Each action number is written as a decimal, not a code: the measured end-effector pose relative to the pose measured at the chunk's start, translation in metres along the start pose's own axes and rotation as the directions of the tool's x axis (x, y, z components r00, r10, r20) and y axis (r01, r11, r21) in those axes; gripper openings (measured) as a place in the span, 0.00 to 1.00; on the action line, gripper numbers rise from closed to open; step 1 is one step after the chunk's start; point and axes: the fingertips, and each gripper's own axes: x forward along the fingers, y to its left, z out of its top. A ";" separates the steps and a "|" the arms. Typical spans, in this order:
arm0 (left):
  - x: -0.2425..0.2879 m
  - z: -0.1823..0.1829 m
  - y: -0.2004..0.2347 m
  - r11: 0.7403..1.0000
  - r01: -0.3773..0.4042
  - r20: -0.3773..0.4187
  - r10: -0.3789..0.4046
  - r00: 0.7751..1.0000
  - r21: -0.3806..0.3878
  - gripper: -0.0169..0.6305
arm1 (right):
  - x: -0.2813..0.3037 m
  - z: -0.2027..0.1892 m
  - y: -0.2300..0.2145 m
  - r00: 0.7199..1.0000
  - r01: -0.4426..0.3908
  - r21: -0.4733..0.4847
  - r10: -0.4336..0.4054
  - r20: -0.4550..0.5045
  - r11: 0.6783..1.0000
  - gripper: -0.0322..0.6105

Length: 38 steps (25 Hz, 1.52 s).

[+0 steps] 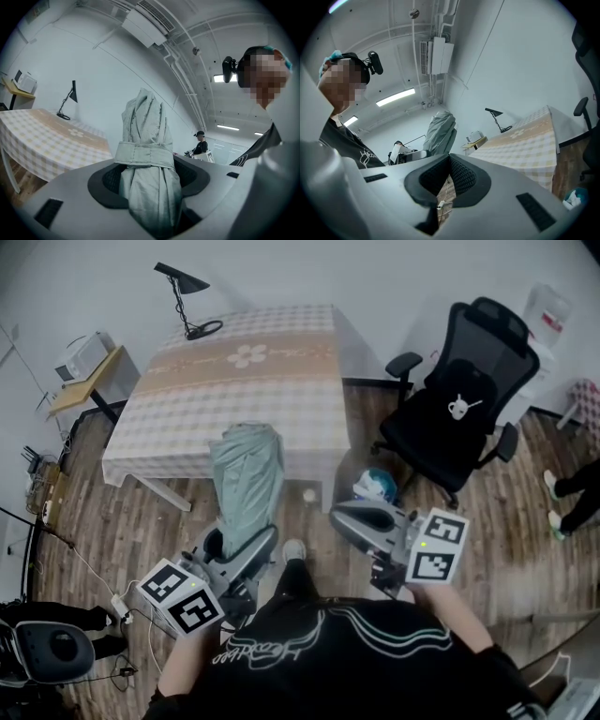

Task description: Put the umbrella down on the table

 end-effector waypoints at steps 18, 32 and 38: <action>0.062 0.044 0.115 0.998 0.022 -0.062 -0.025 0.998 -0.055 0.43 | 0.081 0.034 -0.100 0.998 0.059 0.077 -0.057 -0.026 0.995 0.07; 0.119 0.065 0.236 0.994 0.009 -0.158 -0.027 0.987 -0.111 0.43 | 0.163 0.045 -0.201 0.991 0.120 0.179 -0.107 -0.082 0.976 0.07; 0.135 0.069 0.274 0.990 0.006 -0.174 -0.031 0.984 -0.143 0.43 | 0.187 0.047 -0.228 0.989 0.131 0.200 -0.113 -0.099 0.971 0.07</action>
